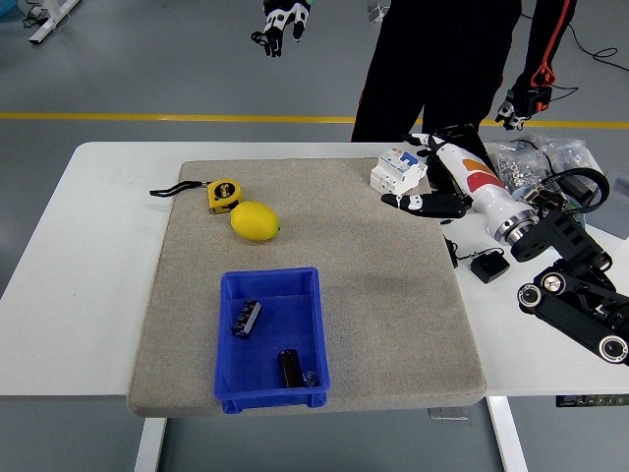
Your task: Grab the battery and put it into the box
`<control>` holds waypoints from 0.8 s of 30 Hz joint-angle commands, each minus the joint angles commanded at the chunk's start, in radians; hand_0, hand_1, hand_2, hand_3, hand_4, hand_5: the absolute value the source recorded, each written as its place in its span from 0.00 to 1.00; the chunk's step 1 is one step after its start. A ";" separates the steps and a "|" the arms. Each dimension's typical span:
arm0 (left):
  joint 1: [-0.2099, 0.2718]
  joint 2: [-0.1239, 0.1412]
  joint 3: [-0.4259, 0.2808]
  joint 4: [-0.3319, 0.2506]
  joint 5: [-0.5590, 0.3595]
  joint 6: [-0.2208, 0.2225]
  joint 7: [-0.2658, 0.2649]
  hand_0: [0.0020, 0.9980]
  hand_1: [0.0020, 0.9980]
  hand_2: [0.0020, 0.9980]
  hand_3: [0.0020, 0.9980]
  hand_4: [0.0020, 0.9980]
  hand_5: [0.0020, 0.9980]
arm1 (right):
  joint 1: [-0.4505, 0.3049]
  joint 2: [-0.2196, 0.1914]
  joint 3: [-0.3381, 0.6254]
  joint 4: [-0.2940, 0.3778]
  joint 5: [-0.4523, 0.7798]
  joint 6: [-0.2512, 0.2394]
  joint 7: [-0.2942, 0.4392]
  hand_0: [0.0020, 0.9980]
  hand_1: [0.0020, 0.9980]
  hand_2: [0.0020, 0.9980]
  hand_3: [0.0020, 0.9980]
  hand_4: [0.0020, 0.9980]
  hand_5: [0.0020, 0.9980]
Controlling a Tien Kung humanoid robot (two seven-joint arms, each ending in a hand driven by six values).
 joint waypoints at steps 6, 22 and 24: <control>-0.002 -0.003 0.003 0.001 -0.002 0.000 0.000 0.66 0.66 0.66 0.58 0.62 0.58 | -0.079 0.019 0.089 0.021 0.248 0.014 0.086 0.79 0.80 0.84 0.87 1.00 0.69; -0.009 -0.008 0.020 0.002 -0.026 0.013 -0.006 0.66 0.66 0.66 0.58 0.62 0.57 | -0.244 0.058 0.236 0.073 0.670 0.120 0.156 0.86 0.83 0.86 0.90 1.00 0.80; -0.011 -0.009 0.022 0.002 -0.028 0.014 -0.007 0.66 0.66 0.66 0.58 0.62 0.57 | -0.256 0.061 0.244 0.074 0.669 0.127 0.163 0.86 0.83 0.86 0.90 1.00 0.80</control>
